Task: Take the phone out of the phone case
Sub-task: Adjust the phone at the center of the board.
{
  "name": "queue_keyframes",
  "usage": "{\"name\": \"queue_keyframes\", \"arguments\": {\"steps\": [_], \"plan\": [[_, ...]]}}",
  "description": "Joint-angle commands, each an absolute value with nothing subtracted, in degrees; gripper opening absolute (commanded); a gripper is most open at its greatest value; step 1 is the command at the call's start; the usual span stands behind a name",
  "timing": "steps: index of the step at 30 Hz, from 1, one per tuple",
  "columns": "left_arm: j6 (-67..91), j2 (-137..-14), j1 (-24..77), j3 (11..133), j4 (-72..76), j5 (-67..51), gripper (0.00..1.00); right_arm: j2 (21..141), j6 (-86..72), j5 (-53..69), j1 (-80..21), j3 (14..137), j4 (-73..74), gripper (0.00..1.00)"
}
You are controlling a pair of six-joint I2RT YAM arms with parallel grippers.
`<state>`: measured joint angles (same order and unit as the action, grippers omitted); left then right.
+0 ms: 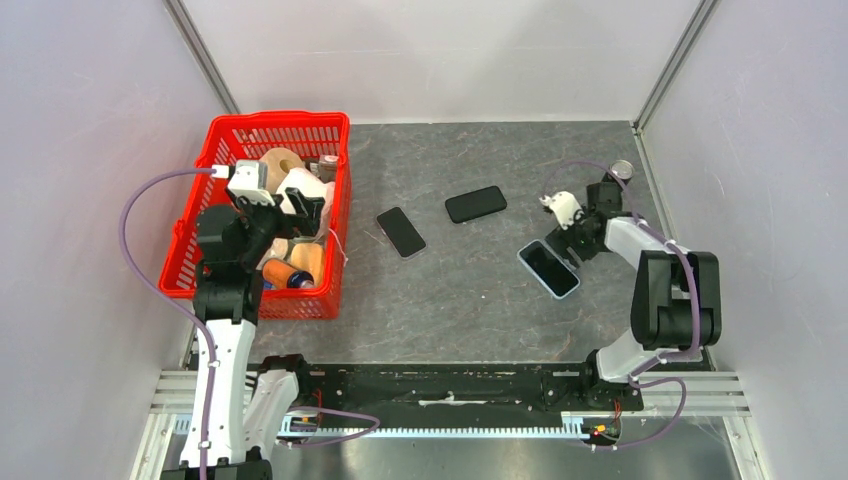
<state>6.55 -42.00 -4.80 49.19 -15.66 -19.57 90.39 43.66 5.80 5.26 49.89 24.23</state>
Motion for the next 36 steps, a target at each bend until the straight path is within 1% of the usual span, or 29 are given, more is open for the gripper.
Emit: {"name": "queue_keyframes", "arguments": {"steps": [1, 5, 10, 14, 19, 22, 26, 29, 36], "plan": [[5.98, -42.10, -5.10, 48.87, -13.10, -19.18, 0.99, 93.47, 39.05, 10.31, -2.09, 51.01, 27.55, 0.89], [5.83, -41.99, -5.09, 48.88, -13.34, -18.92, 0.99, 92.32, 34.41, 7.73, -7.28, 52.22, 27.47, 0.89], [5.80, -41.88, -5.10, 48.96, -13.54, -18.81, 0.99, 85.40, 32.86, 9.73, -7.48, 55.34, 33.62, 0.89], [5.80, -41.84, -5.10, 48.96, -13.52, -19.00, 0.99, 80.29, 41.06, 16.01, -7.60, 56.44, 45.82, 0.93], [5.63, -41.85, -5.10, 48.78, -13.54, -19.13, 0.99, 76.67, 49.69, 13.86, -7.57, 53.78, 53.44, 0.94], [5.54, -41.82, -5.10, 48.69, -13.52, -19.06, 0.99, 75.81, 51.32, 13.50, -7.60, 52.09, 57.36, 0.94], [5.54, -42.09, -5.12, 48.54, -13.45, -18.92, 0.99, 69.03, 50.34, 14.92, -8.28, 45.45, 53.71, 0.97], [5.54, -42.43, -5.09, 48.52, -13.38, -18.83, 0.99, 63.89, 49.01, 14.40, -10.39, 41.93, 50.90, 0.97], [5.36, -42.37, -5.12, 48.12, -12.93, -17.79, 0.99, 58.37, 45.72, 11.61, -16.26, 37.09, 44.92, 0.97]]}}
